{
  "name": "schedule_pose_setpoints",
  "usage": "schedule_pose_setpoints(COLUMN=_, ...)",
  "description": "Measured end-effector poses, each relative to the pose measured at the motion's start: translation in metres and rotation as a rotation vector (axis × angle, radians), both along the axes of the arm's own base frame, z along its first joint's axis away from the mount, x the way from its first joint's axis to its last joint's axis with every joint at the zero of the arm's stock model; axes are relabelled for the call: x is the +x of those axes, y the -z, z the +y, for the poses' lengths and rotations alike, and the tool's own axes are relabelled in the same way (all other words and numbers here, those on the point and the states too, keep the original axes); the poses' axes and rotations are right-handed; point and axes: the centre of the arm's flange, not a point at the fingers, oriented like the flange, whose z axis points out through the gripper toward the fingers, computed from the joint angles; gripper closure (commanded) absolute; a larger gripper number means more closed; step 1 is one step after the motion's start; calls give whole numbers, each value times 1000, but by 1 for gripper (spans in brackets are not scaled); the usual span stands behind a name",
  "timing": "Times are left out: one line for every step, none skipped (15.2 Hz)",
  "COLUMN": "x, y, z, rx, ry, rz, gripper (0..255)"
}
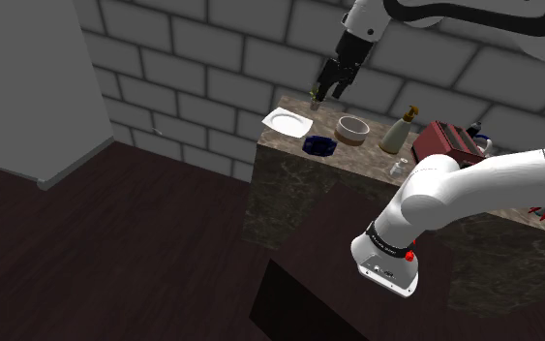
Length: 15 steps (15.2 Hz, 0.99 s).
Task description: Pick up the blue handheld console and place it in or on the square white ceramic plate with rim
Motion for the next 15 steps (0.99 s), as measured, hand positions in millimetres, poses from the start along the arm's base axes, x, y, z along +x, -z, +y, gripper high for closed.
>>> schedule_pose_setpoints(x=0, y=0, z=0, rx=0, ry=0, rz=0, gripper=0)
schedule_pose_setpoints(x=0, y=5, z=-5, rx=-2, ry=-6, rz=0, gripper=0)
schedule_pose_setpoints(x=-2, y=10, z=-11, rx=-5, ry=-15, rz=0, gripper=0)
schedule_pose_setpoints(x=-2, y=19, z=-19, rx=-8, ry=-25, rz=1, gripper=0)
schedule_pose_setpoints(x=-2, y=27, z=-26, rx=-12, ry=-38, rz=1, gripper=0)
schedule_pose_setpoints(x=-2, y=36, z=-36, rx=-15, ry=-50, rz=1, gripper=0)
schedule_pose_setpoints(x=-4, y=46, z=-44, rx=-19, ry=-63, rz=1, gripper=0)
schedule_pose_setpoints(x=-3, y=56, z=-53, rx=-23, ry=-76, rz=1, gripper=0)
schedule_pose_setpoints(x=-1, y=62, z=-62, rx=-27, ry=-89, rz=1, gripper=0)
schedule_pose_setpoints(x=-1, y=72, z=-72, rx=-31, ry=-102, rz=1, gripper=0)
schedule_pose_setpoints(x=-1, y=81, z=-80, rx=-35, ry=-115, rz=2, gripper=0)
schedule_pose_setpoints(x=1, y=90, z=-88, rx=-39, ry=-129, rz=2, gripper=0)
schedule_pose_setpoints(x=-2, y=99, z=-102, rx=-42, ry=-140, rz=2, gripper=0)
schedule_pose_setpoints(x=0, y=107, z=-108, rx=-46, ry=-154, rz=2, gripper=0)
schedule_pose_setpoints(x=0, y=115, z=-116, rx=-51, ry=-167, rz=2, gripper=0)
